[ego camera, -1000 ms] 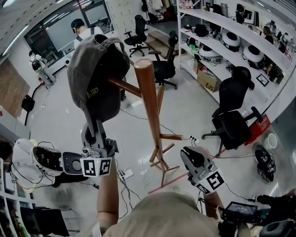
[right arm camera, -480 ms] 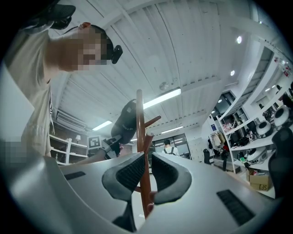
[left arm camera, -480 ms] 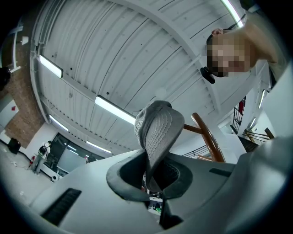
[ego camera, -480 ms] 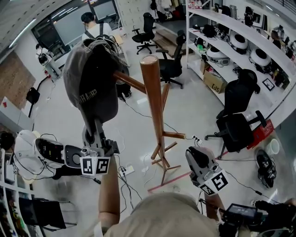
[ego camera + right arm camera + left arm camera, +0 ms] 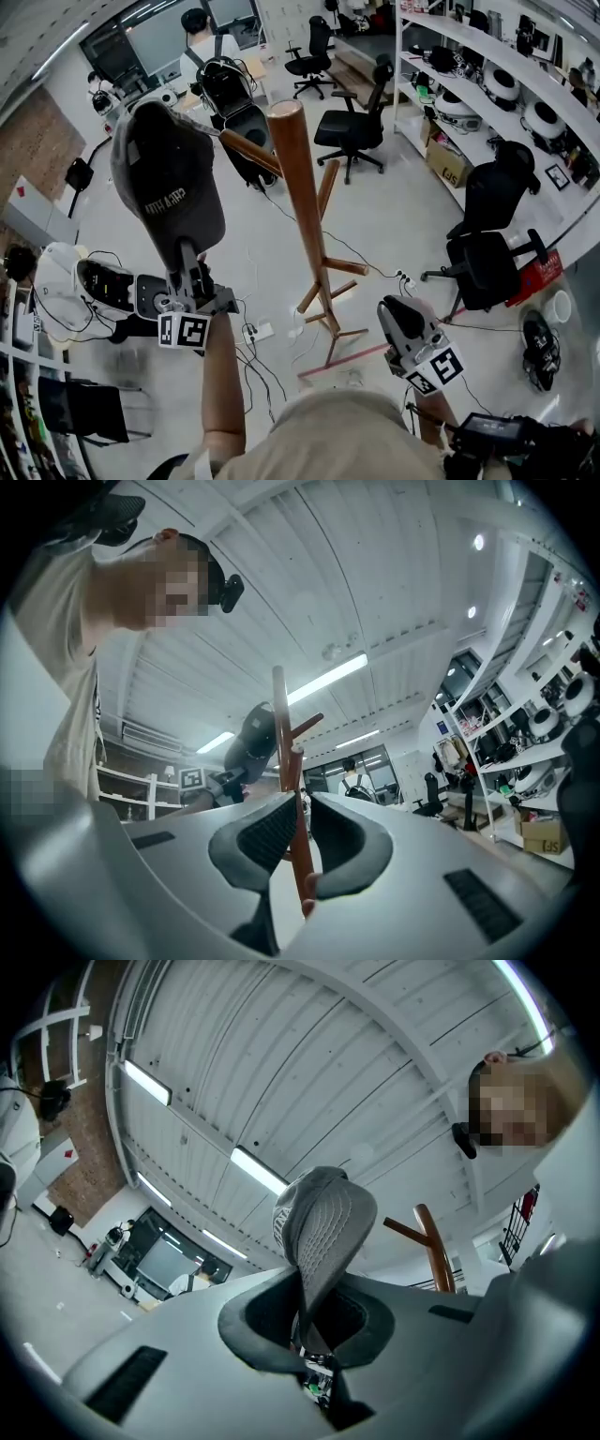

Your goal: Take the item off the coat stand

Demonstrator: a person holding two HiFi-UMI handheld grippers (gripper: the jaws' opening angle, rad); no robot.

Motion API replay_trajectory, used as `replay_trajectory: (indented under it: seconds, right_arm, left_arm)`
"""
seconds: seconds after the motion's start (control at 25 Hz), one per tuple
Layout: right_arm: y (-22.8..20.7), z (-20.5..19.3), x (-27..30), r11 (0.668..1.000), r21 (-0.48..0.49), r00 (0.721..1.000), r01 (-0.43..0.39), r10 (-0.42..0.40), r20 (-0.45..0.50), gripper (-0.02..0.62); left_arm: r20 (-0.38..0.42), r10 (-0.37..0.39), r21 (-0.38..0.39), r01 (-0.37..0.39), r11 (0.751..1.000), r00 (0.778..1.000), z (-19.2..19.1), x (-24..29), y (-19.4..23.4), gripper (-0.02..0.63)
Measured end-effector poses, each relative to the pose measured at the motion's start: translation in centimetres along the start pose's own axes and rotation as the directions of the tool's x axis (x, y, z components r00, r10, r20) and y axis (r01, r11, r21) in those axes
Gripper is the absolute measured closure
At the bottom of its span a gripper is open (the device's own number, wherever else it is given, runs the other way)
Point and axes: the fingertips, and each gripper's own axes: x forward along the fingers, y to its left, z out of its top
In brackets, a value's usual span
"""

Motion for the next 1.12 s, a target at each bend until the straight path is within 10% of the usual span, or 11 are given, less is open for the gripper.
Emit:
replay_trajectory:
  seconds: [0.84,1.12]
  right_arm:
    - [-0.2,-2.6,-0.5,0.979,0.100,0.980,-0.178,0.185,-0.071,0.541]
    - [1.4,-4.1,0.6,0.974,0.084,0.973,-0.208,0.215,-0.087,0.540]
  left_arm:
    - [-0.011,0.065,-0.112,-0.065,0.992,0.998,-0.2,-6.8,0.5,0.572]
    - [0.045,0.057,-0.311,-0.040,0.949,0.997,0.3,-11.1,1.5,0.572]
